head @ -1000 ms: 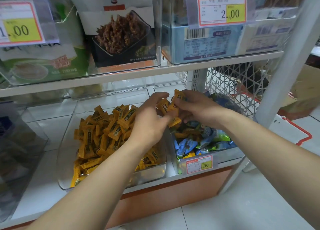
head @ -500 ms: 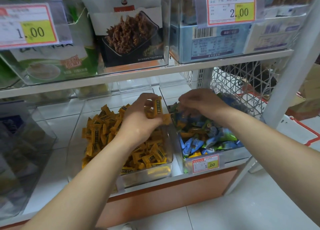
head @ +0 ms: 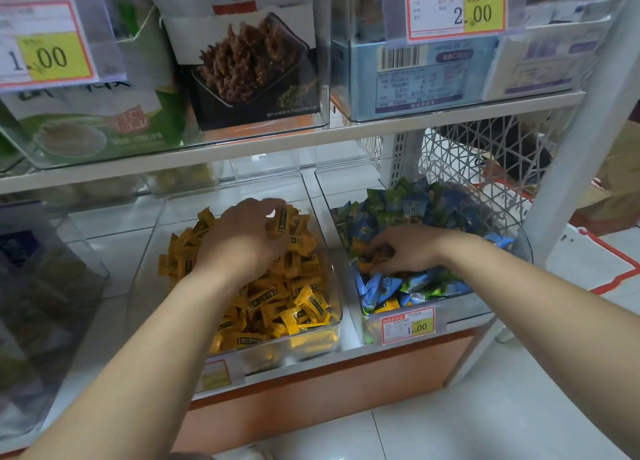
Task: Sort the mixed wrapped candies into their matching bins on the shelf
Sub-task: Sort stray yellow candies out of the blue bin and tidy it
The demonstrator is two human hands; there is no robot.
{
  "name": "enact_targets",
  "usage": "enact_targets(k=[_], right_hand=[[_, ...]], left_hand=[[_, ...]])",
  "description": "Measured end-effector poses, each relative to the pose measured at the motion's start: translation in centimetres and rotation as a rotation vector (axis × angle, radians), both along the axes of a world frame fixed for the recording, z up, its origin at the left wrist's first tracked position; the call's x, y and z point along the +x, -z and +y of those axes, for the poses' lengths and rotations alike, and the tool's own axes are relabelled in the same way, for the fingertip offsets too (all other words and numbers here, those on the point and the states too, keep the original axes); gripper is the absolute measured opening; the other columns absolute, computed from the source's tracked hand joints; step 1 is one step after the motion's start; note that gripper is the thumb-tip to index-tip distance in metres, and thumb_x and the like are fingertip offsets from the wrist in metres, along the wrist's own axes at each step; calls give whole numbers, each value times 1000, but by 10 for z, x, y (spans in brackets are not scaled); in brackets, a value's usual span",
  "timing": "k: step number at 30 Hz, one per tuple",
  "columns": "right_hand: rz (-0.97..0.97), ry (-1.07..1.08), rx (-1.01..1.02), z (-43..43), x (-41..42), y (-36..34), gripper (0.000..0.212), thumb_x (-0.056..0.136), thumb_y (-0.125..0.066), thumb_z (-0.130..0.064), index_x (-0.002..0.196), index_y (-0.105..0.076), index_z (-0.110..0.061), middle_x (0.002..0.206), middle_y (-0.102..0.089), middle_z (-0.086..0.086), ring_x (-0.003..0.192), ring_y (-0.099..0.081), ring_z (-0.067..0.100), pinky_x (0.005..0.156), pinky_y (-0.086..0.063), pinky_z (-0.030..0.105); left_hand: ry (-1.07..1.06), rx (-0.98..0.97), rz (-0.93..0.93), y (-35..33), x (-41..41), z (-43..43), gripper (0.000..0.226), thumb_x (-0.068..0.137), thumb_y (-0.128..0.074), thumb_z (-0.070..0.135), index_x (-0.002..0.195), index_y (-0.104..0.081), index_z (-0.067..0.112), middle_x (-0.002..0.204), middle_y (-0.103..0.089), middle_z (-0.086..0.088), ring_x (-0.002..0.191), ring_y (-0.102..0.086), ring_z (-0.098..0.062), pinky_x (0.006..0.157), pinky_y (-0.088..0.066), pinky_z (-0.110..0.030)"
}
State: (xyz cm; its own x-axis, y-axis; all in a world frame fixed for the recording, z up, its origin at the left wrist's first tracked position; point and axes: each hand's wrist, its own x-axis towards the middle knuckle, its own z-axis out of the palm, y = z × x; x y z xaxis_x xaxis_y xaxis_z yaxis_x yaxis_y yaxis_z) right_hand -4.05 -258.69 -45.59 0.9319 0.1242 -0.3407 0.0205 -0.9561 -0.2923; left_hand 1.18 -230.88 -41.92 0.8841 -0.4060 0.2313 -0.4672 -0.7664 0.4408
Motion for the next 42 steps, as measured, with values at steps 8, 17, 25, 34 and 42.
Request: enact_targets(k=[8, 17, 25, 34, 42], right_hand=[[-161, -58, 60, 3, -1, 4, 12, 92, -66, -43, 101, -66, -36, 83, -56, -23, 75, -53, -4, 63, -39, 21], [-463, 258, 609, -1, -7, -34, 7, 91, -69, -37, 97, -67, -34, 98, -72, -12, 97, -66, 8, 83, -47, 26], [-369, 271, 1256, 52, -14, -55, 11, 95, -64, -12, 99, -73, -14, 98, -77, 10, 90, -74, 25, 72, -60, 33], [-342, 443, 1322, 68, -15, -52, 4, 94, -67, -11, 96, -68, -14, 86, -76, 4, 79, -72, 16, 64, -57, 25], [-504, 445, 1024, 61, -7, -45, 6, 91, -71, -29, 88, -71, -24, 85, -73, -6, 76, -68, 14, 63, -54, 26]], left_hand=[[194, 263, 130, -2, -1, 10, 61, 78, -69, 62, 132, -60, 37, 139, -52, 6, 125, -46, -17, 89, -31, -25], [152, -183, -81, -12, -20, -9, 38, 88, -66, 46, 124, -61, 36, 121, -60, 16, 113, -58, -9, 93, -47, -29], [248, -494, -23, -6, -44, -55, 71, 88, -67, 40, 147, -29, 48, 121, -64, 20, 104, -61, 5, 90, -47, -15], [203, -513, -18, -3, -42, -56, 30, 83, -72, 38, 110, -59, 43, 94, -69, 18, 89, -63, 2, 77, -49, -17], [104, -518, 13, -2, -30, -38, 20, 88, -70, 32, 108, -68, 33, 90, -70, 18, 85, -65, -3, 75, -50, -19]])
